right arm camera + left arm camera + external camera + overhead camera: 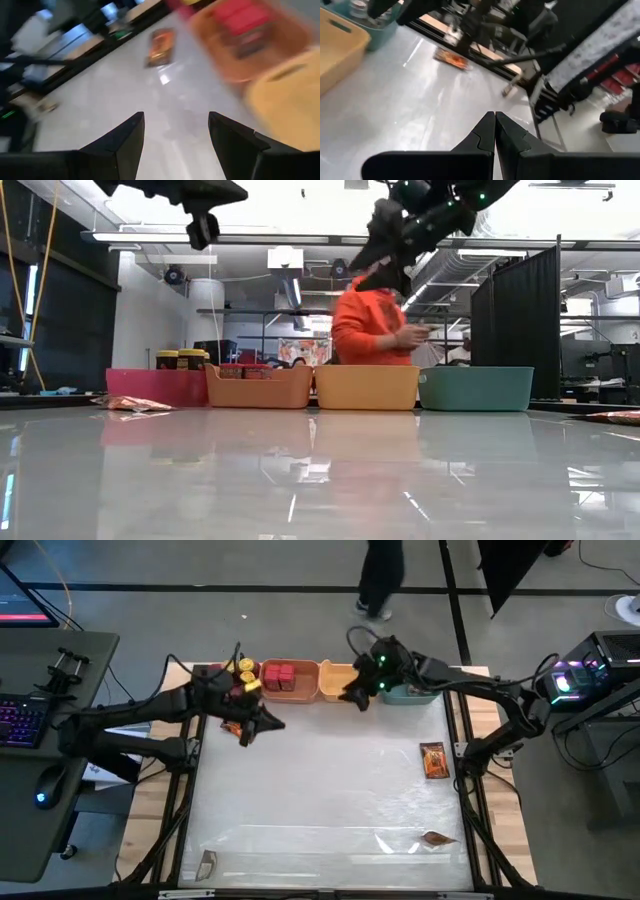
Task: Sort spices by type
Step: Put the bottom orange seasoning pack into the yellow bin
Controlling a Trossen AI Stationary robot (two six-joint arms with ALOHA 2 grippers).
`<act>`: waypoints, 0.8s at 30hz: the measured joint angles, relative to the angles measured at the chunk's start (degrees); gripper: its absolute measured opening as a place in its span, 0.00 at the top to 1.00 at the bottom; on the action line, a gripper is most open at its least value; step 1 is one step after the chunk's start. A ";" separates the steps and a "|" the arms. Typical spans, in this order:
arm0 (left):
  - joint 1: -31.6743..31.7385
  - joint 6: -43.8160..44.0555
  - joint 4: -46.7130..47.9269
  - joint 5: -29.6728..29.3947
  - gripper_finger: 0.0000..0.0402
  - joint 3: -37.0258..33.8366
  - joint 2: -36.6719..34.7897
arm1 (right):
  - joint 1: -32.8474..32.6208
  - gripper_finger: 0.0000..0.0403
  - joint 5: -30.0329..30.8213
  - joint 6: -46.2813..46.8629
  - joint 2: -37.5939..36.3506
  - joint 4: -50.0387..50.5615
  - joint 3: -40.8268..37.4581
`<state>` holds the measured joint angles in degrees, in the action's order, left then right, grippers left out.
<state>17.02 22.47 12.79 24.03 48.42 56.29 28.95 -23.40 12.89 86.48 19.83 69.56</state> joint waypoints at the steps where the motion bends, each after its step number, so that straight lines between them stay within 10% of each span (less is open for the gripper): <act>1: -1.59 -0.03 0.05 -1.19 1.00 0.00 -0.01 | -1.17 0.46 -1.19 0.29 0.00 0.14 0.00; 8: -7.94 -1.25 2.29 -11.15 1.00 -0.02 0.02 | -12.65 0.46 -4.83 8.88 0.02 9.93 0.00; 24: -12.51 -10.61 13.21 -8.57 1.00 -0.02 0.04 | -53.03 0.46 7.62 45.78 0.08 53.03 10.43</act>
<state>4.50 11.86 26.00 15.46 48.40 56.34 -24.08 -15.78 58.68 86.56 72.86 79.99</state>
